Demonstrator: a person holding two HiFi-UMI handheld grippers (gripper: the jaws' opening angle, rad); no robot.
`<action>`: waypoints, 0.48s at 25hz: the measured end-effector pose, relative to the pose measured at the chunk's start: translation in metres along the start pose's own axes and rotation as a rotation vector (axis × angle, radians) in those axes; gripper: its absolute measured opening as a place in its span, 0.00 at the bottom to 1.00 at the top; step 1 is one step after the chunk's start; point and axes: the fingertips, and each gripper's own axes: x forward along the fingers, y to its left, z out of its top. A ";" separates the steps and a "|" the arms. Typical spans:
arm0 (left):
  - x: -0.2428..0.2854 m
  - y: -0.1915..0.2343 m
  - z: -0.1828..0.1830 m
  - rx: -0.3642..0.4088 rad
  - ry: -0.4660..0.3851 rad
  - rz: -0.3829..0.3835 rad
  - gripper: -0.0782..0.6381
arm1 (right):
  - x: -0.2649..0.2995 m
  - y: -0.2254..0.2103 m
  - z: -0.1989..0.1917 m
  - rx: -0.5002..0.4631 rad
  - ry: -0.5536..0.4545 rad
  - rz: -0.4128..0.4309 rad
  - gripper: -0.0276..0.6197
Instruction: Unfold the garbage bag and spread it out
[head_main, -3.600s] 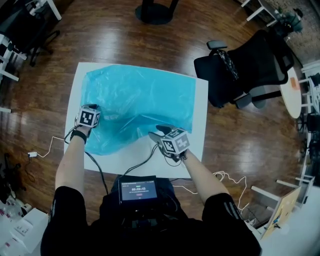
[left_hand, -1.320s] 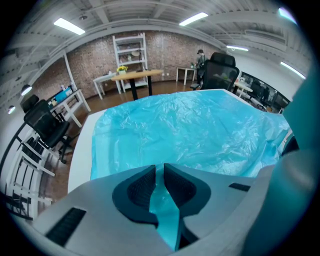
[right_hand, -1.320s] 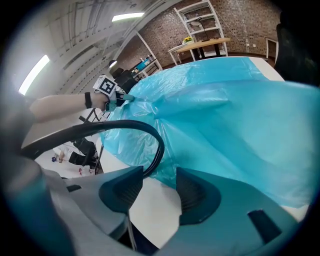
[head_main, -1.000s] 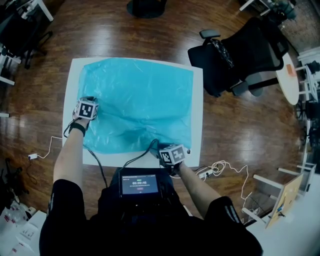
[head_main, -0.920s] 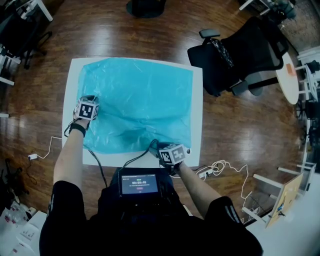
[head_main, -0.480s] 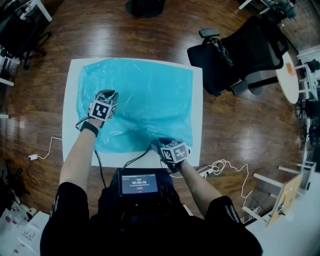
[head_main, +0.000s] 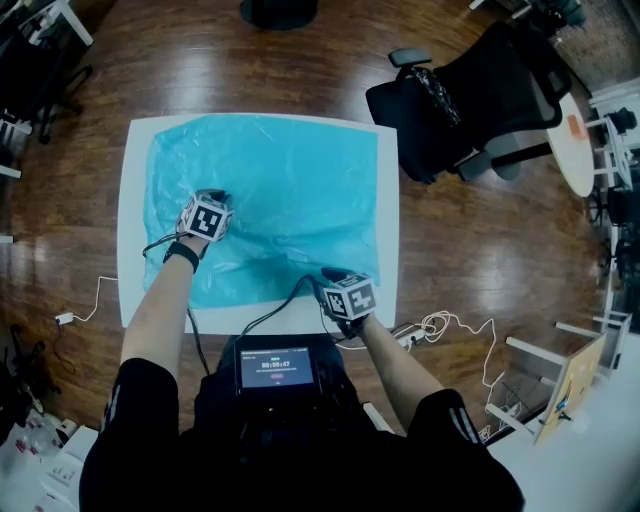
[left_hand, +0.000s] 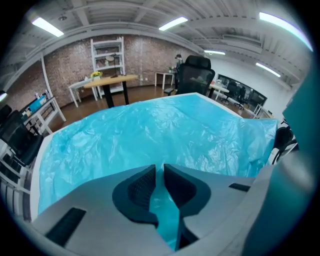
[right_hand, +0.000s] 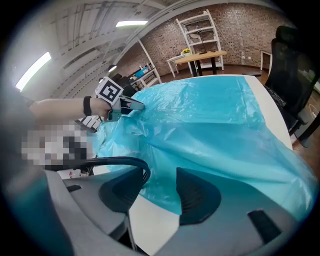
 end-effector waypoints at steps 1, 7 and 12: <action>0.001 0.000 0.000 -0.002 -0.003 -0.001 0.20 | 0.001 -0.003 -0.001 -0.004 -0.001 -0.009 0.42; 0.005 -0.005 0.000 0.003 -0.016 -0.006 0.19 | 0.010 -0.024 -0.012 0.051 0.008 -0.044 0.42; 0.009 -0.005 -0.001 -0.004 -0.029 -0.011 0.19 | 0.010 -0.017 -0.020 0.080 0.014 -0.026 0.42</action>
